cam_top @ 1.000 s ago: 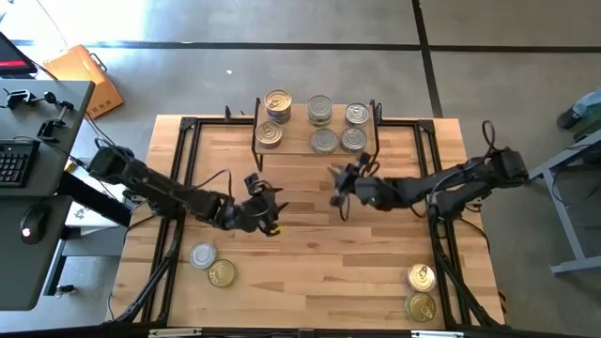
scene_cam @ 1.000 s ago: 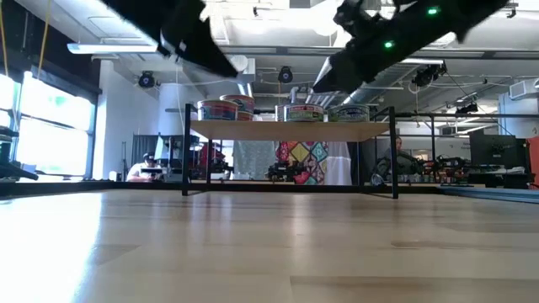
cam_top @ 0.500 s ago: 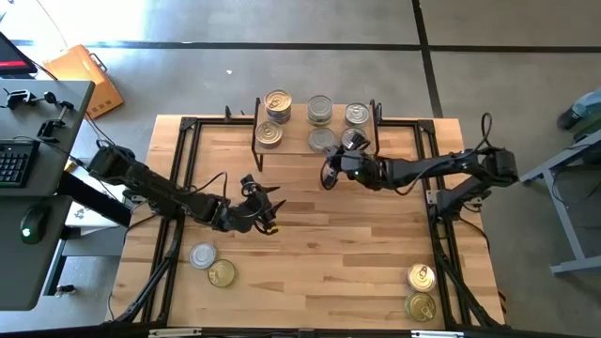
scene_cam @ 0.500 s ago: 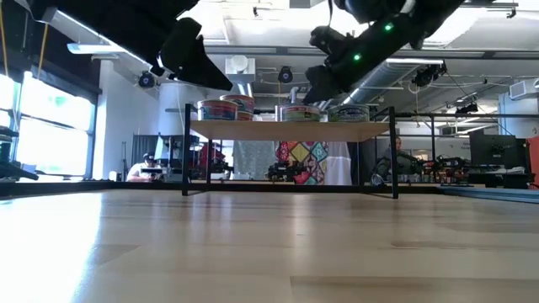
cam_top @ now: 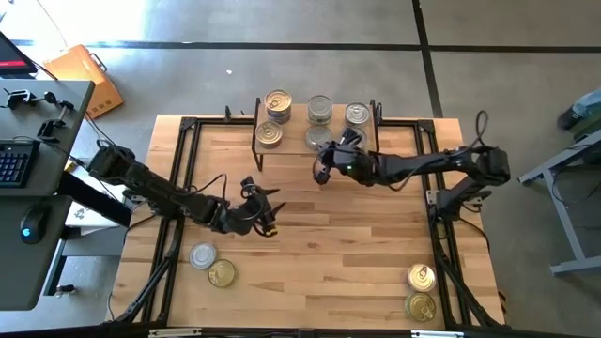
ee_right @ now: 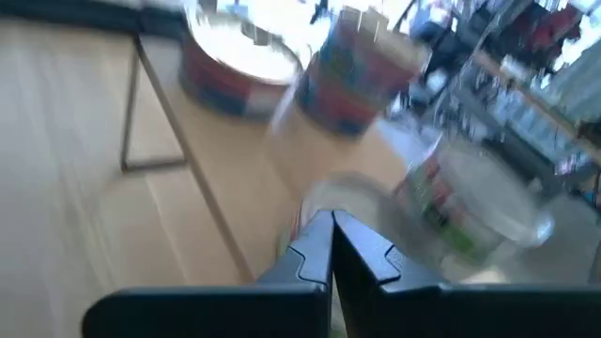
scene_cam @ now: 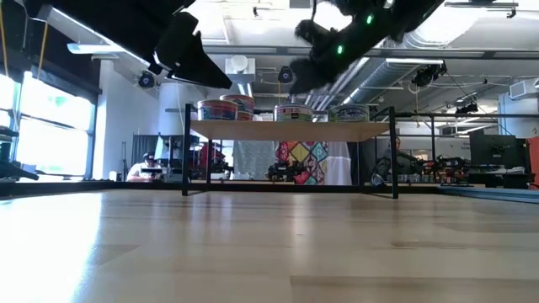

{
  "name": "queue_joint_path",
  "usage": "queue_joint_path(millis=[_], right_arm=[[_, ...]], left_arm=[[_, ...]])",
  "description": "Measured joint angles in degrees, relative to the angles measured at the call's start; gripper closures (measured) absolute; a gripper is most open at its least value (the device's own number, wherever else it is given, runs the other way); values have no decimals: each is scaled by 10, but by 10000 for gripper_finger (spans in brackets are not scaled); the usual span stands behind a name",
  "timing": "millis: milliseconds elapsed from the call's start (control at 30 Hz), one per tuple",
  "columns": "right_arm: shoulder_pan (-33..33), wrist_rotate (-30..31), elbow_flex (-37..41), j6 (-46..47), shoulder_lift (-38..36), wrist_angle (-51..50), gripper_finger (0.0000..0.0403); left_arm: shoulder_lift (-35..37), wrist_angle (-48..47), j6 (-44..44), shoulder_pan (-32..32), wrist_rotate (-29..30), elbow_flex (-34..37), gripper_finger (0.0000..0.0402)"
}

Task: Stack canned seafood by type on shelf
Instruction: Stack the green tuna can on top of the other green tuna can on the shelf

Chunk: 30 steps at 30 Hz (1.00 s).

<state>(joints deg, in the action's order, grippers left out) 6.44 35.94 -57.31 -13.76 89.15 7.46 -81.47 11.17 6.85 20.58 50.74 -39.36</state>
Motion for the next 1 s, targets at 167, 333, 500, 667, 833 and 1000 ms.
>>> queue_joint_path(millis=[167,333,500,667,833,1000], right_arm=[[-41,15,0,-28,-68,-29,402],[-128,15,0,-14,-137,-123,402],[-249,75,0,11,-145,-222,402],[-363,172,1,129,-133,-342,402],[-429,165,-50,355,-136,-529,402],[-440,102,-128,570,-138,-742,402]], left_arm=[[0,2,-5,15,0,0,214],[0,0,-5,31,8,0,214],[0,1,-5,35,10,0,214],[0,5,-5,35,9,0,214],[0,8,-5,35,9,0,214],[0,8,-5,35,9,0,214]])
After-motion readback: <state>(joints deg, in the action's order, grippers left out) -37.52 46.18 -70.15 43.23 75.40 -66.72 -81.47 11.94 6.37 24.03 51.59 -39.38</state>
